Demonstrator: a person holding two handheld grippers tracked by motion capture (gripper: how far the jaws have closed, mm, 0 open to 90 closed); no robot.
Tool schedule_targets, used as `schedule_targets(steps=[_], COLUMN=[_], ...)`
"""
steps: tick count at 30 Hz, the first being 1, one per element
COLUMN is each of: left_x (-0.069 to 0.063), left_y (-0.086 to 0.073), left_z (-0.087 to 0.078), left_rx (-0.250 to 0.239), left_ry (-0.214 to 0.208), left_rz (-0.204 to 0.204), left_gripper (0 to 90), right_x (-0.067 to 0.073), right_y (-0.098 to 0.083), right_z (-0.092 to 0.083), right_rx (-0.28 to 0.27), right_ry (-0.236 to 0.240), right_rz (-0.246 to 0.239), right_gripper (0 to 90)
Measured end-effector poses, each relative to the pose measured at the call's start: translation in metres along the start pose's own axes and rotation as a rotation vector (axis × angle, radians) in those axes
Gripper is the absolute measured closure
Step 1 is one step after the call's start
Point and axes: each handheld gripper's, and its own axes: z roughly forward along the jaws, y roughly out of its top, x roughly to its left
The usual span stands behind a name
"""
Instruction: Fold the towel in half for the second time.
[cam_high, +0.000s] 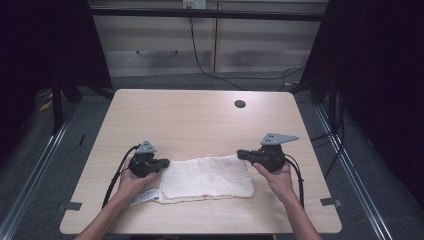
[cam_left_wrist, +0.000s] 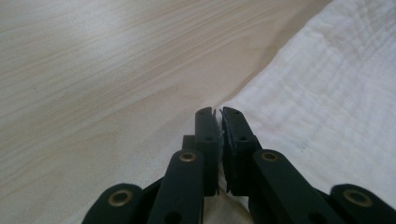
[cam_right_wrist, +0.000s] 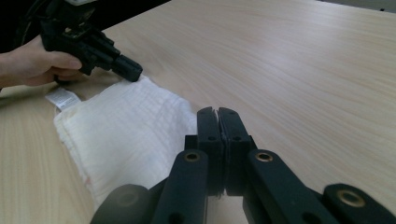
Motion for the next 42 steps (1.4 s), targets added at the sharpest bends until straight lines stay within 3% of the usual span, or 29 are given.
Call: schedule_targets(steps=[6, 9, 12, 13, 21, 26, 33, 38, 42], left_x=[-0.002, -0.004, -0.007, -0.008, -0.007, -0.008, -0.001, -0.002, -0.007], left_y=[0.0, 0.0, 0.001, 0.001, 0.001, 0.001, 0.003, 0.005, 0.013], left_z=[0.0, 0.0, 0.0, 0.0, 0.0, 0.0, 0.001, 0.003, -0.008], left_rx=[-0.004, -0.001, 0.014, 0.01, 0.013, 0.009, 0.012, 0.016, -0.069], left_ry=[0.011, 0.024, 0.051, 0.058, 0.052, 0.058, 0.064, 0.068, 0.051], left_rz=[0.0, 0.011, 0.047, 0.04, 0.04, 0.041, 0.035, 0.033, 0.022], left_gripper=[85.7, 85.8, 85.8, 85.8, 85.8, 85.8, 85.8, 85.8, 85.8], right_x=[0.013, 0.022, 0.029, 0.031, 0.045, 0.046, 0.037, 0.038, 0.038], right_y=[-0.002, -0.006, -0.011, -0.012, -0.029, -0.041, -0.058, -0.063, -0.064], right_z=[-0.002, -0.003, -0.003, -0.002, 0.005, 0.009, 0.001, 0.006, 0.009], right_rx=[0.019, 0.034, 0.051, 0.057, 0.137, 0.208, 0.267, 0.309, 0.324], right_ry=[0.029, 0.044, 0.059, 0.064, 0.103, 0.096, 0.093, 0.132, 0.13], right_rz=[-0.034, -0.053, -0.068, -0.072, -0.089, -0.109, -0.071, -0.053, -0.05], right_gripper=[88.6, 88.6, 88.6, 88.6, 88.5, 88.5, 88.5, 88.4, 88.5])
